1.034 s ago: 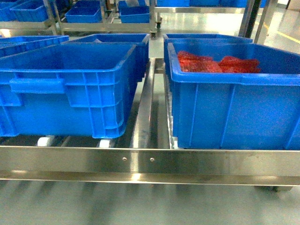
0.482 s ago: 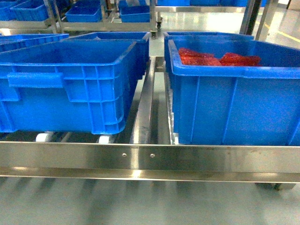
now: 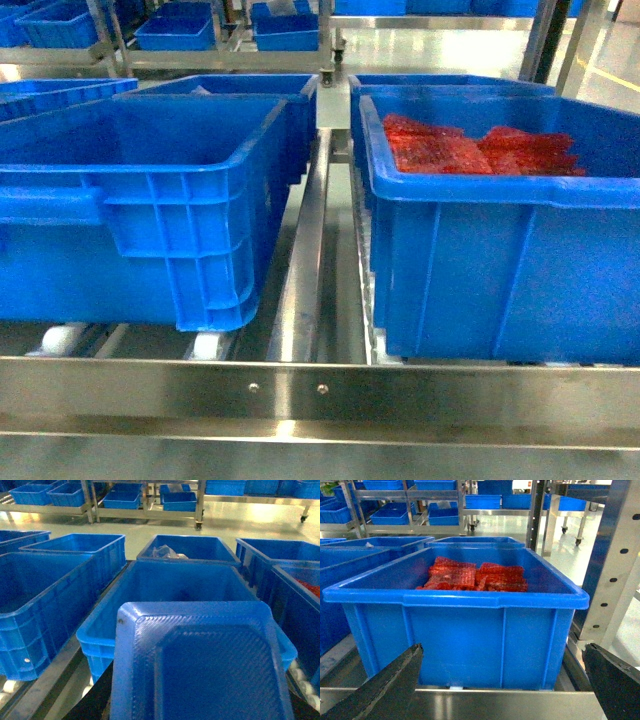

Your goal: Pick blue part to blue bin on bottom shelf

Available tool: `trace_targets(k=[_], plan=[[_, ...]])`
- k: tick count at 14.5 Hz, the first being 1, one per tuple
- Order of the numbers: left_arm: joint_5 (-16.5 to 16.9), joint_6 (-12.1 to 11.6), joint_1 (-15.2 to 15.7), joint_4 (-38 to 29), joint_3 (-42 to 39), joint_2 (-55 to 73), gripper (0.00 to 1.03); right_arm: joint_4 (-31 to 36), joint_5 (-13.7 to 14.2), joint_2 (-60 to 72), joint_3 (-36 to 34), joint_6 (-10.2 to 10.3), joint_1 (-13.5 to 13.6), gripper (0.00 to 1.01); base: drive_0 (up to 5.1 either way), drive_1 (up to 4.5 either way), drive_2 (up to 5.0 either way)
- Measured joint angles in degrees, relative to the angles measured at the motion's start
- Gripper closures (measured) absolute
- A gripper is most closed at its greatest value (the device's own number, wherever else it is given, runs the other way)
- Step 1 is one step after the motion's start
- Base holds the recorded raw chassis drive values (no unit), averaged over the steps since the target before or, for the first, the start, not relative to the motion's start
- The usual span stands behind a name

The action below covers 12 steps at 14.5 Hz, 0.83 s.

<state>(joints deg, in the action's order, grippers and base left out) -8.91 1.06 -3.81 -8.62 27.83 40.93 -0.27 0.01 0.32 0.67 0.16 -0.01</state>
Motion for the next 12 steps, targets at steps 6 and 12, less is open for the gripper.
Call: trace_targets(k=[6, 12], plan=[[-0.04, 0.0, 0.0, -0.02, 0.0, 0.0, 0.6, 0.0, 0.0, 0.0, 0.0, 0.0, 0.0, 0.03, 0.0, 4.04, -4.0], [-0.02, 0.0, 0.0, -0.04, 0.0, 0.28, 0.6, -0.04, 0.02, 0.0, 0.0, 0.0, 0.0, 0.03, 0.1, 2.07, -2.0]])
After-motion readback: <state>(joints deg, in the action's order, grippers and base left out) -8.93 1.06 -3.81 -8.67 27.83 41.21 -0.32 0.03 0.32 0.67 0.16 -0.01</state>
